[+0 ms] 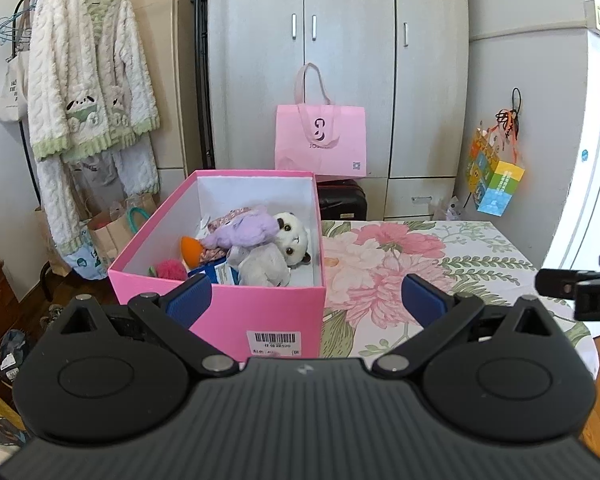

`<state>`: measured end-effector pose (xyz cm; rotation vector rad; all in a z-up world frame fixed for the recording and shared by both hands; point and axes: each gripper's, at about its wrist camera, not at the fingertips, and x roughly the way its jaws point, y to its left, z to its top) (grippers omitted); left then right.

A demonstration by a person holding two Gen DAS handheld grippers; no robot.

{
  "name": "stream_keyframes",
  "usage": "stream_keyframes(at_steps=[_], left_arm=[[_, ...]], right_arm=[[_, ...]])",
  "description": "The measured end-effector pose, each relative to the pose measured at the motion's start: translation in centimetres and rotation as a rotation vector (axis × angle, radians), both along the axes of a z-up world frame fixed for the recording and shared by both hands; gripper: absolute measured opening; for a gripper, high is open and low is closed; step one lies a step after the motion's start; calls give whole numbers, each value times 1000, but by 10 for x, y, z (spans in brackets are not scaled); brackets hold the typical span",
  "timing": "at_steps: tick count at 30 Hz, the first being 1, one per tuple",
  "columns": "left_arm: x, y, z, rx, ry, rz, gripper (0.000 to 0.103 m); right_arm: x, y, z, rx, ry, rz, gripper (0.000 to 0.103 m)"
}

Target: Organize soft objects

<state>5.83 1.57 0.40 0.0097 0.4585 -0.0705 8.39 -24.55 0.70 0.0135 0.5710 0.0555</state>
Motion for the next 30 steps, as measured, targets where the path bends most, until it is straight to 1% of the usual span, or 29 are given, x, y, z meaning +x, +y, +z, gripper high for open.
stream_keyframes(at_steps=[7, 13, 18, 23, 30], left_arm=[[-6, -2, -5, -11, 17, -9, 103], [-15, -6, -4, -5, -5, -18, 103], [-20, -10, -5, 23, -28, -3, 103], [-20, -10, -9, 21, -19, 1, 103], [-23, -7, -7, 5, -22, 4, 103]], right_arm=[[-10, 0, 1, -10, -11, -41, 103], [-19, 1, 1, -18, -19, -53, 103], [-26, 3, 0, -23, -33, -70, 103], [-34, 5, -2, -22, -53, -71, 103], [-40, 7, -2, -21, -70, -86, 103]])
